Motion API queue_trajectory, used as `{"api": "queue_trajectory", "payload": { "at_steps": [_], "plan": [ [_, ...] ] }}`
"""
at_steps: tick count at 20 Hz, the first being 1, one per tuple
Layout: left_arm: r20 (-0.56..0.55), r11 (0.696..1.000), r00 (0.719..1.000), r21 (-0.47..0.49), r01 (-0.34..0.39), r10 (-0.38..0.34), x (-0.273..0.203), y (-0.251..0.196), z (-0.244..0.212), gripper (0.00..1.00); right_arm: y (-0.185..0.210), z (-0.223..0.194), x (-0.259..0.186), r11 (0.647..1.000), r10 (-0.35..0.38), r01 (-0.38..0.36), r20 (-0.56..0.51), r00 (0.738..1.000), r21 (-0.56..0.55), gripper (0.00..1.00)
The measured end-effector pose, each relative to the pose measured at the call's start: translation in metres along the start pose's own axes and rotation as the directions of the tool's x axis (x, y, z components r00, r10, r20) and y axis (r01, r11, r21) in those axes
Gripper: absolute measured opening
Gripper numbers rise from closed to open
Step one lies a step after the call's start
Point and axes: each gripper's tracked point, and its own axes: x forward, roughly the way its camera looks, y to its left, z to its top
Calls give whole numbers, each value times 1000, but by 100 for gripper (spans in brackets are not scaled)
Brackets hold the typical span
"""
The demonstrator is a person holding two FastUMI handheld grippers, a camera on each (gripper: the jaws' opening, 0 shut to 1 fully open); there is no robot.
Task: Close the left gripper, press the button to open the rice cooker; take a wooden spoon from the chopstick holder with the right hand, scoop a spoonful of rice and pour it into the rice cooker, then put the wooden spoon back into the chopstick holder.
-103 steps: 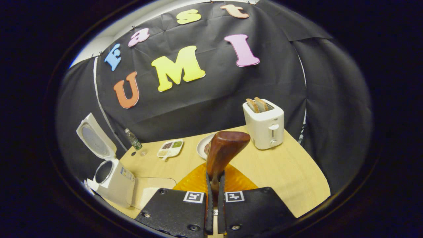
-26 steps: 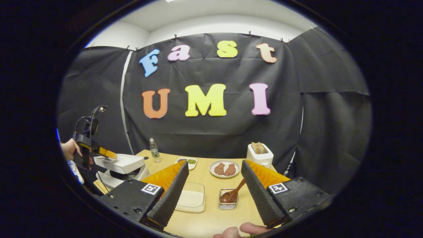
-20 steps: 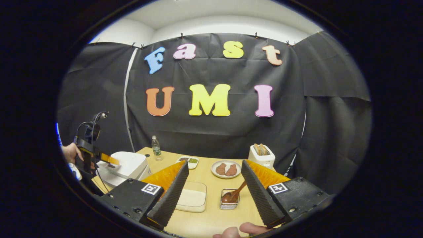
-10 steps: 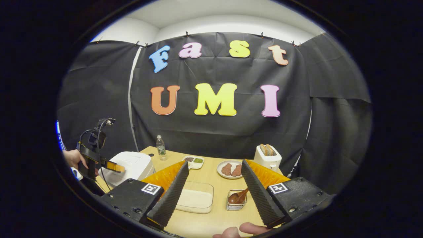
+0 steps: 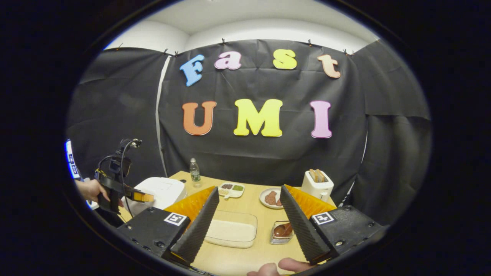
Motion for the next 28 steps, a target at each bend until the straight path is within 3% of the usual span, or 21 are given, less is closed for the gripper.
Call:
{"api": "queue_trajectory", "payload": {
  "at_steps": [5,6,8,9,10,13,15,17,18,22,26,28],
  "plan": [
    [130,999,991,-32,5,-1,-19,0,37,95,-1,3,-7,1000,-15,15,13,1000,2,96],
    [185,1000,983,-25,9,-4,-33,-1,52,95,-1,6,-7,1000,-18,18,20,1000,6,100],
    [293,1000,956,-5,-1,2,-58,-2,82,95,2,11,-7,999,-19,18,28,999,29,96],
    [346,1000,938,8,-4,1,-73,-4,97,95,2,15,-7,999,-28,27,34,999,39,100],
    [402,1000,916,23,-3,-6,-90,-9,113,95,1,19,-7,998,-34,31,45,998,47,96],
    [562,997,826,79,-7,-38,-145,-29,149,95,5,35,-11,997,-51,47,79,996,59,100],
    [636,994,769,108,-1,-68,-181,-42,162,94,9,46,-17,996,-60,53,105,993,69,96],
    [672,994,734,110,29,-95,-207,-55,163,94,10,56,-25,995,-79,70,124,989,76,96],
    [679,993,725,104,55,-112,-219,-63,161,95,10,58,-30,993,-92,82,126,988,81,100],
    [687,987,709,103,120,-157,-248,-79,145,94,12,70,-53,989,-126,113,142,982,97,96],
    [705,990,696,127,69,-139,-271,-82,121,95,20,73,-75,987,-148,135,149,978,91,100],
    [702,989,701,139,41,-128,-276,-86,108,94,25,71,-86,986,-154,142,151,976,87,96]
  ]
}}
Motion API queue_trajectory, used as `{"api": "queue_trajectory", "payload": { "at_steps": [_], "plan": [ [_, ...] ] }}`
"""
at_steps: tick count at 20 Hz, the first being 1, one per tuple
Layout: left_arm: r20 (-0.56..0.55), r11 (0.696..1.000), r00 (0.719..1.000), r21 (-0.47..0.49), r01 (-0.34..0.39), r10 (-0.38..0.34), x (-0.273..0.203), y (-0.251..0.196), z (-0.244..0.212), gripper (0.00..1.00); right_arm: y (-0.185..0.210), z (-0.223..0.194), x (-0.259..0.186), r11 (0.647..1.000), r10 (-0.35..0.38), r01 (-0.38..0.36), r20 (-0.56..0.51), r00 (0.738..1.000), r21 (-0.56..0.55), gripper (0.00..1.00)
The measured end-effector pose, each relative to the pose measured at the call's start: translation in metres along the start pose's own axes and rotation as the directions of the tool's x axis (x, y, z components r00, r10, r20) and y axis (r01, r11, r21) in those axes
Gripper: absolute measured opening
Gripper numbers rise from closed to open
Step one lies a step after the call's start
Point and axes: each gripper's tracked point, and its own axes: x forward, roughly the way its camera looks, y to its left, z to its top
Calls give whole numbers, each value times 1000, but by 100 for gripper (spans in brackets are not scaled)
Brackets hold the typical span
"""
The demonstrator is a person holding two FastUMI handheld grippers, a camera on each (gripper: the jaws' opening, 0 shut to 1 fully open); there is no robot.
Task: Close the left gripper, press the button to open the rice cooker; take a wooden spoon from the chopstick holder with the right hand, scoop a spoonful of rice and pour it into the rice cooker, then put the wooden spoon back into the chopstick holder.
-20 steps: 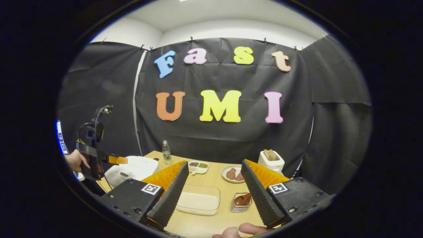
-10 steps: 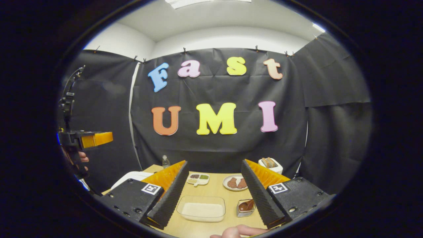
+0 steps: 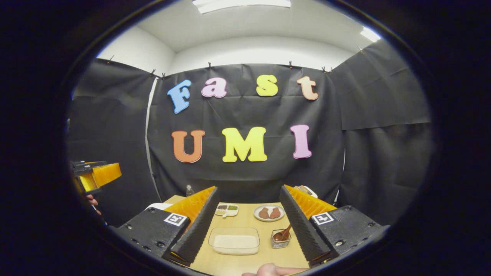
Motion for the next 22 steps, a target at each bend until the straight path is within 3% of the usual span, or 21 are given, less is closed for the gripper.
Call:
{"api": "queue_trajectory", "payload": {
  "at_steps": [3,6,22],
  "plan": [
    [19,999,1000,31,-12,11,-10,-2,1,94,4,-2,-11,1000,-5,5,-1,1000,3,100],
    [19,999,998,5,-53,53,-16,-1,-1,95,11,-5,-18,1000,1,-1,-8,1000,6,100],
    [15,996,996,11,-83,83,-10,8,-5,95,17,-9,-14,1000,-22,22,-12,1000,-9,100]
  ]
}}
